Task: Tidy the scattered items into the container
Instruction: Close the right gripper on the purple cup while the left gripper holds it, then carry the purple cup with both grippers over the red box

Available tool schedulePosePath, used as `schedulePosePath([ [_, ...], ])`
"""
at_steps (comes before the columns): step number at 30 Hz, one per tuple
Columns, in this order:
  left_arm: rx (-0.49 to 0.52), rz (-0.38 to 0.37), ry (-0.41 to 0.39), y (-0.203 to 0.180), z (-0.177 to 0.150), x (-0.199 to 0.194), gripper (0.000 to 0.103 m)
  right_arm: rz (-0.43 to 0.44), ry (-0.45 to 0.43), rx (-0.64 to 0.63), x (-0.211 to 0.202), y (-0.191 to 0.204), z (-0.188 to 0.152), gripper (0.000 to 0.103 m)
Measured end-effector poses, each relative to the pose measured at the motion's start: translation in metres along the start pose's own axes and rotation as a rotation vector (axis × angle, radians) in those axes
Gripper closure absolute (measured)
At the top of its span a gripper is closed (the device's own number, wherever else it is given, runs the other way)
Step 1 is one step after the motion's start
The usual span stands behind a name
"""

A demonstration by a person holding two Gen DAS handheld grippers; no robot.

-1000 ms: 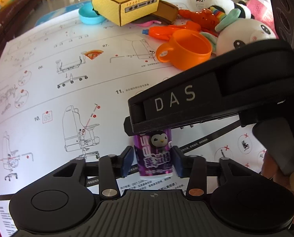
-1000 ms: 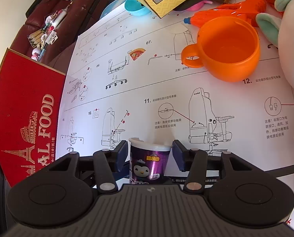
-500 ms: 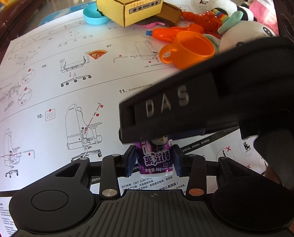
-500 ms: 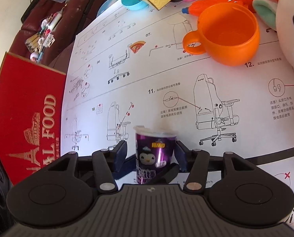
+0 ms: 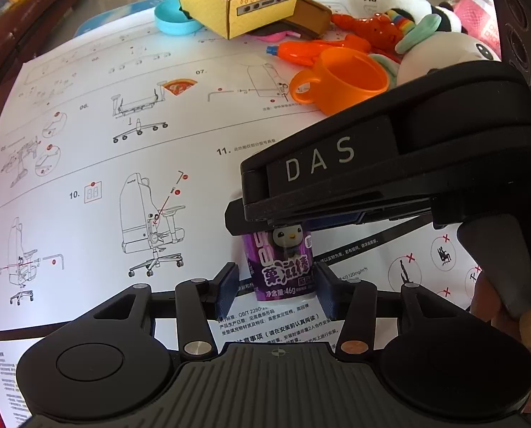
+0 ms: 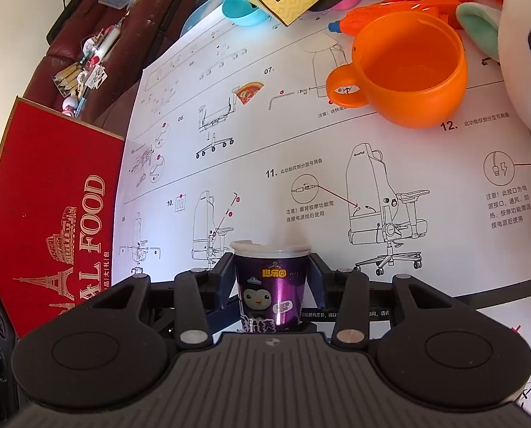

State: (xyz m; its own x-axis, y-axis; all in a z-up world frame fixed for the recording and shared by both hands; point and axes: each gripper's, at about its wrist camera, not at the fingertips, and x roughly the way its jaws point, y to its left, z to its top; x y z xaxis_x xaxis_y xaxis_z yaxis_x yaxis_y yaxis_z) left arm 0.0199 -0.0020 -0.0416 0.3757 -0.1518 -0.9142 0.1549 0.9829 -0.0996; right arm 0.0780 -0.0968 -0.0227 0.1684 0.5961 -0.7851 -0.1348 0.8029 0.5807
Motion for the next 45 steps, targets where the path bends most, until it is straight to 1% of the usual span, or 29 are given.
schedulePosePath([
  [1,0.003,0.002,-0.001,0.000,0.003,-0.001,0.044,0.000,-0.001,0.000,0.000,0.000,0.000,0.054],
  [3,0.014,0.012,-0.006,-0.004,0.000,-0.002,0.057,0.002,-0.002,0.001,0.000,0.000,0.000,0.054],
  [7,0.018,0.002,-0.007,-0.004,-0.003,-0.003,0.063,0.008,-0.002,0.008,0.000,-0.001,-0.001,0.054],
  [17,0.043,0.018,-0.010,-0.005,-0.001,-0.003,0.063,0.009,-0.002,0.011,-0.001,-0.003,0.000,0.055],
  [26,0.031,0.015,-0.011,0.000,-0.001,-0.006,0.065,-0.007,-0.004,0.021,-0.005,-0.001,-0.002,0.055],
  [30,0.031,0.016,-0.023,0.000,-0.002,-0.011,0.066,-0.009,-0.011,0.018,-0.010,0.001,-0.004,0.055],
  [37,-0.002,-0.002,-0.091,0.012,0.000,-0.041,0.066,0.011,-0.054,-0.022,-0.029,0.018,-0.004,0.055],
  [40,-0.007,0.013,-0.131,0.016,0.002,-0.056,0.066,0.019,-0.086,-0.078,-0.041,0.035,-0.003,0.055],
  [42,-0.014,0.027,-0.162,0.008,0.002,-0.067,0.066,0.020,-0.111,-0.127,-0.049,0.047,-0.004,0.055],
  [45,-0.019,0.056,-0.211,0.014,0.001,-0.088,0.067,0.033,-0.141,-0.186,-0.060,0.065,-0.004,0.055],
])
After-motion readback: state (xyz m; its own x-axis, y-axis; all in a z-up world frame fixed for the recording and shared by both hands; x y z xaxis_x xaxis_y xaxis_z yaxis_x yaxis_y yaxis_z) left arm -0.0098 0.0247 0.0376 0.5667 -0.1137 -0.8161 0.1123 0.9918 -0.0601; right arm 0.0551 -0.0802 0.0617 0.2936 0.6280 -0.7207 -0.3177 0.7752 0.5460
